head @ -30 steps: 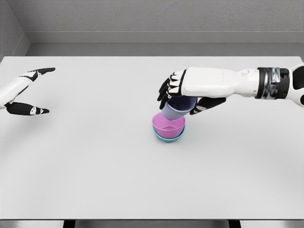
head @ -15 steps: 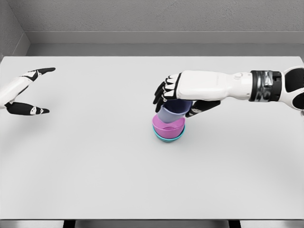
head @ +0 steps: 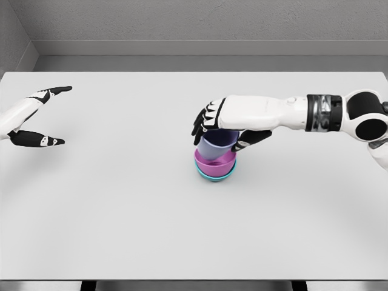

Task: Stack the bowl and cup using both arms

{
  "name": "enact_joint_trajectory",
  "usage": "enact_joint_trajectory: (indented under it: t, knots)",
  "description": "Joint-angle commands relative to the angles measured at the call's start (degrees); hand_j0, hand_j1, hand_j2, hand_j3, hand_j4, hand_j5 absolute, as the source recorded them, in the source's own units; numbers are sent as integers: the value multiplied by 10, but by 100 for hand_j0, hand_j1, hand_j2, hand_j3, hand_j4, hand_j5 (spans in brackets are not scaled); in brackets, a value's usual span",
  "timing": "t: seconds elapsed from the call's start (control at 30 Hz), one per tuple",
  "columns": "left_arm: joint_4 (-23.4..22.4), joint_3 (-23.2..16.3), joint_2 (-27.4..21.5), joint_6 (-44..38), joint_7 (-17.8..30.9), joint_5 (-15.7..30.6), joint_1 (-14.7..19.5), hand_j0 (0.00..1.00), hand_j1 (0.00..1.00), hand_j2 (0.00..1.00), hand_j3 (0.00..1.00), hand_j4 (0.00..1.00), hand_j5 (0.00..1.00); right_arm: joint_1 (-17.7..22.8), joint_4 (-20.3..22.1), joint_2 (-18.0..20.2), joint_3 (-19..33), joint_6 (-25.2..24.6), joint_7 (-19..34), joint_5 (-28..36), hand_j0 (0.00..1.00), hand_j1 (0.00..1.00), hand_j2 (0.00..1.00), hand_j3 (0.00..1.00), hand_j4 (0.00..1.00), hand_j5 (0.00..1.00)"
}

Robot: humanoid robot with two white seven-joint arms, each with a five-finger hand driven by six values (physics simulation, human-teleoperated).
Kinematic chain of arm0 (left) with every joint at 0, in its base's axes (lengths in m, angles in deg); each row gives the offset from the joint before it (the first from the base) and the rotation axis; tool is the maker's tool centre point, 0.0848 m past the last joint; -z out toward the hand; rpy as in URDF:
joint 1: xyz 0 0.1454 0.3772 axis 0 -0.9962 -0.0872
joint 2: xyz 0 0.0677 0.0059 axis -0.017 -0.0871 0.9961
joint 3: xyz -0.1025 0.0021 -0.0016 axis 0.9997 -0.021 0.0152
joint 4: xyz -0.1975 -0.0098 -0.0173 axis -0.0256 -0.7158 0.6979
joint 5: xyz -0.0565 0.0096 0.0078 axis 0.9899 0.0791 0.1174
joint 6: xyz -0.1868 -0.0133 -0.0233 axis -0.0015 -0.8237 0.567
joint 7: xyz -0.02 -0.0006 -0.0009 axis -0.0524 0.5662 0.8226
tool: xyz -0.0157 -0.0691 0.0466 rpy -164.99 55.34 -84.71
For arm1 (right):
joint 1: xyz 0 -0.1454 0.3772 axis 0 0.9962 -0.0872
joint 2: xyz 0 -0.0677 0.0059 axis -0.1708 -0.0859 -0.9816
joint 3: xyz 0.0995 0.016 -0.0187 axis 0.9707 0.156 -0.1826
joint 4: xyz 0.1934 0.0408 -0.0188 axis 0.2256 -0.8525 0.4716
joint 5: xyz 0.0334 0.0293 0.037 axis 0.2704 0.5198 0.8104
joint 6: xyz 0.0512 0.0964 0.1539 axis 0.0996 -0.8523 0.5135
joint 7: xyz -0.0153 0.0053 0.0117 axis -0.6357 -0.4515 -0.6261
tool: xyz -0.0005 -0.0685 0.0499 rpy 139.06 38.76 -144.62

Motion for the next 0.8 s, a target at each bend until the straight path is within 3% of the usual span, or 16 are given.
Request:
enact_joint_trajectory:
  t: [0.0, 0.4, 0.43, 0.5, 0.77]
  knots:
    - [0, 0, 0, -1, 0, 5, 0, 100, 100, 100, 100, 100, 100, 0, -2, 0, -1, -2, 0, 4, 67, 67, 67, 67, 67, 67]
    - [0, 0, 0, -1, 0, 5, 0, 100, 100, 100, 100, 100, 100, 4, -1, 7, -1, 0, 0, 4, 70, 70, 70, 70, 70, 70]
    - [0, 0, 1, -1, 0, 5, 1, 100, 100, 100, 100, 100, 100, 5, -1, 7, -1, 0, 0, 4, 73, 73, 73, 73, 73, 73]
    - [0, 0, 0, -1, 0, 5, 1, 100, 100, 100, 100, 100, 100, 7, -1, 7, -1, -3, -1, 4, 98, 98, 98, 98, 98, 98]
    - [1, 0, 1, -1, 0, 5, 0, 100, 100, 100, 100, 100, 100, 6, 0, 7, -1, 1, 1, 4, 100, 100, 100, 100, 100, 100]
